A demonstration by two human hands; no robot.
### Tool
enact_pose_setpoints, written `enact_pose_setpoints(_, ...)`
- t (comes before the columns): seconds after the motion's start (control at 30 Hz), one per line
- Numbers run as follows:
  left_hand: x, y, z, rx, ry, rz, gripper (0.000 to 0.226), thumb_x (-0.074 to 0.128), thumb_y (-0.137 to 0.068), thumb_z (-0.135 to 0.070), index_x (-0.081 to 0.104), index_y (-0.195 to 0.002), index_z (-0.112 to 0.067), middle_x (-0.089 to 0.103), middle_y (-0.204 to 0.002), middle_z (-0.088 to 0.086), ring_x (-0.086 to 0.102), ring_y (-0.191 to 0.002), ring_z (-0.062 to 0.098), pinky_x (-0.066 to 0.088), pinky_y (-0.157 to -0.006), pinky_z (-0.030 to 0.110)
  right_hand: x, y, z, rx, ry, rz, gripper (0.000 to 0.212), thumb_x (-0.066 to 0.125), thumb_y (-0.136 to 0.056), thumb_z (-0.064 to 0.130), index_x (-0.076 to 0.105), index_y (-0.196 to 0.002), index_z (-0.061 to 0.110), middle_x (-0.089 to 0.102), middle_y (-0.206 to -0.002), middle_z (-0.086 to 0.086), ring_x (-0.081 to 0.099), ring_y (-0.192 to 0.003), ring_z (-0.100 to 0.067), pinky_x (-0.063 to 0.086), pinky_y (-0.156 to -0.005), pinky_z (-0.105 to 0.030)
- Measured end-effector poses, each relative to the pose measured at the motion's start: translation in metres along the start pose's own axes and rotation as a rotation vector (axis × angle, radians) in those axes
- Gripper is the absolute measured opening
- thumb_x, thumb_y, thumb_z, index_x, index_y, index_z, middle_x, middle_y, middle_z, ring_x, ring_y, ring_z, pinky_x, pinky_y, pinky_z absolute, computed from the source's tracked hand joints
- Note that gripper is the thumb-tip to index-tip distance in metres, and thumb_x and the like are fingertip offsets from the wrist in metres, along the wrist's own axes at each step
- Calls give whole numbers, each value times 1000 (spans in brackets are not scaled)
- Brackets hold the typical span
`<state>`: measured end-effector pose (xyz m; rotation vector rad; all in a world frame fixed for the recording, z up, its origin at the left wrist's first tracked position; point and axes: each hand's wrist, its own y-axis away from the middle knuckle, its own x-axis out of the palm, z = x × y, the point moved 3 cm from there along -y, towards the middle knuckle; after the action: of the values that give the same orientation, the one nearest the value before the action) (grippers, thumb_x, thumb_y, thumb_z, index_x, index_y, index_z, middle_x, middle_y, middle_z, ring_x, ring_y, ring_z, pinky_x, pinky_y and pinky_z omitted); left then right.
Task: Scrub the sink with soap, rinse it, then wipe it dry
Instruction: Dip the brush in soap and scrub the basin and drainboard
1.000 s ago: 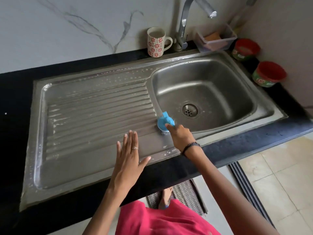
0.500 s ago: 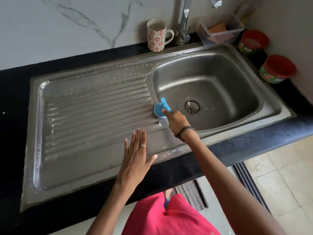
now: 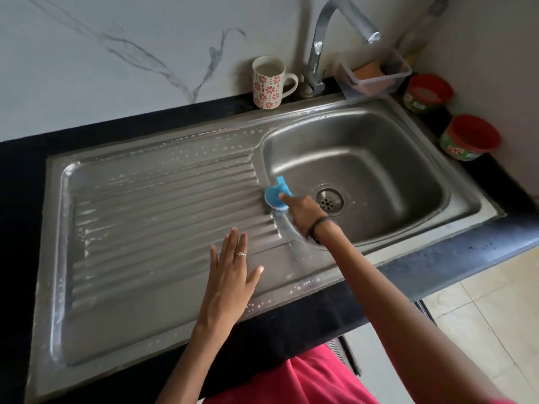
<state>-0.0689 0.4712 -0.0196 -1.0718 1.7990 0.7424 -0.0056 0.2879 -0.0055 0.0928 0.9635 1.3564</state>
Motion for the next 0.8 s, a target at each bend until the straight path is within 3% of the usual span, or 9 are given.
enact_pose_setpoints(0.1, -2, -6, 7, -14, 7, 1, 74, 47, -94, -35, 3, -146, -4, -16, -145, 3, -12, -137, 15, -19, -107, 31, -1, -19, 8, -22, -54, -27, 36, 44, -93, 48, 52, -74, 18, 39, -62, 0, 36, -52, -14, 29, -48, -25)
enact_pose_setpoints(0.17, -5, -9, 6, -24, -6, 19, 75, 47, -94, -35, 2, -145, -4, -17, -146, 3, -14, -136, 15, -20, -107, 31, 0, -1, 1, -49, -10, 19, 35, 41, -96, 44, 39, -64, 29, 33, -62, 2, 32, -52, -12, 26, -49, -24)
enact_pose_setpoints(0.23, -6, -11, 8, -25, 5, 37, 75, 44, -95, -37, -3, -145, -5, -22, -145, 1, -20, -135, 14, -23, -105, 29, 1, 26, -17, -41, 67, 65, 37, 33, -99, 40, 31, -63, 32, 31, -64, 4, 30, -54, -9, 26, -51, -22)
enact_pose_setpoints(0.37, -12, -22, 8, -20, 50, 33, 74, 42, -96, -35, -6, -146, -8, -26, -144, 0, -24, -134, 13, -26, -103, 26, 2, 63, -52, -35, 57, 33, 41, 41, -93, 50, 39, -63, 23, 38, -59, 3, 35, -50, -12, 27, -46, -23)
enact_pose_setpoints(0.5, -17, -36, 10, -36, 38, 49, 75, 38, -97, -38, -15, -142, -11, -30, -144, 0, -26, -134, 12, -27, -104, 26, 1, 40, -31, -90, 141, 56, 36, 39, -97, 43, 43, -65, 28, 39, -62, 3, 37, -53, -12, 28, -48, -22)
enact_pose_setpoints(0.6, -21, -47, 11, -23, 21, 63, 75, 37, -97, -39, -18, -140, -11, -30, -143, -1, -25, -134, 11, -27, -104, 27, 2, -11, 4, -105, 143, 43, 28, 36, -99, 31, 62, -94, 21, 48, -78, -6, 48, -69, -18, 38, -63, -28)
enact_pose_setpoints(0.63, -21, -50, 12, -22, 16, 71, 75, 37, -97, -39, -19, -139, -11, -30, -142, -2, -25, -134, 10, -26, -104, 28, 2, -33, 16, -94, 95, 32, 29, 39, -98, 33, 62, -96, 15, 48, -77, -7, 48, -68, -19, 38, -62, -29)
enact_pose_setpoints(0.73, -24, -59, 13, -27, 17, 92, 75, 36, -98, -38, -24, -135, -13, -31, -142, -3, -27, -133, 9, -25, -105, 29, -5, -84, 51, -49, -46, -46, 33, 47, -93, 43, 48, -74, 17, 40, -61, 0, 38, -52, -14, 30, -45, -24)
enact_pose_setpoints(0.8, -25, -63, 13, -27, 7, 100, 75, 36, -98, -39, -25, -134, -15, -32, -142, -3, -28, -132, 9, -23, -106, 30, -12, -103, 70, -40, -92, -44, 31, 45, -94, 41, 47, -79, 14, 39, -60, -1, 40, -45, -12, 29, -37, -22)
